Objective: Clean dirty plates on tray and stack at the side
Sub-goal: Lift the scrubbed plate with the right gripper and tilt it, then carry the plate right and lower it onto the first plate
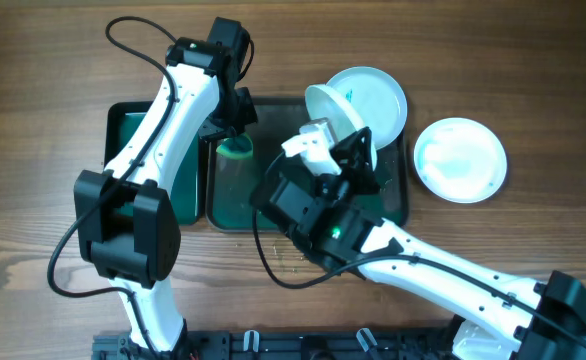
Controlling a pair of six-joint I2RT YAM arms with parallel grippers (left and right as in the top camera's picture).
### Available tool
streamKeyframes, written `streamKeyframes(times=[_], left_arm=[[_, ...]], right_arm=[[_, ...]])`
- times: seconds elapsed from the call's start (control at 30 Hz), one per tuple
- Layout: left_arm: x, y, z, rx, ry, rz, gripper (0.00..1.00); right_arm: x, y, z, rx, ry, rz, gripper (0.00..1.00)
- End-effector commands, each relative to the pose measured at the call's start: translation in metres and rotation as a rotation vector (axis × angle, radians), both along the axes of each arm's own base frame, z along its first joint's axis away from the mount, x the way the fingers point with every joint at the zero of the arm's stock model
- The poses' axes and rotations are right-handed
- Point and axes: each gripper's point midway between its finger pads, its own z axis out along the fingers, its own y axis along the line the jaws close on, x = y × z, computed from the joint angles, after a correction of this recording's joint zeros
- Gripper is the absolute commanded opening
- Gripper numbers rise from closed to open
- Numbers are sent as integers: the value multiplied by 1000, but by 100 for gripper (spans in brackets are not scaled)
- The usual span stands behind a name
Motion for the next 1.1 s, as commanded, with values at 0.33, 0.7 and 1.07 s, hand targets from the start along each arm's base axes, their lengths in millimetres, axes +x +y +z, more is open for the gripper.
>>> streamKeyframes(times=[0.33,0.7,1.07], left_arm=[[3,-1,4,0,-12,-16,4],[2,-1,3,1,-9,-17,4],[2,-1,3,1,-9,-17,4]], right_arm=[[1,6,10,24,22,42,4],[-22,-13,-67,664,286,-45,4],[-11,-65,-28,1183,502,70,4]])
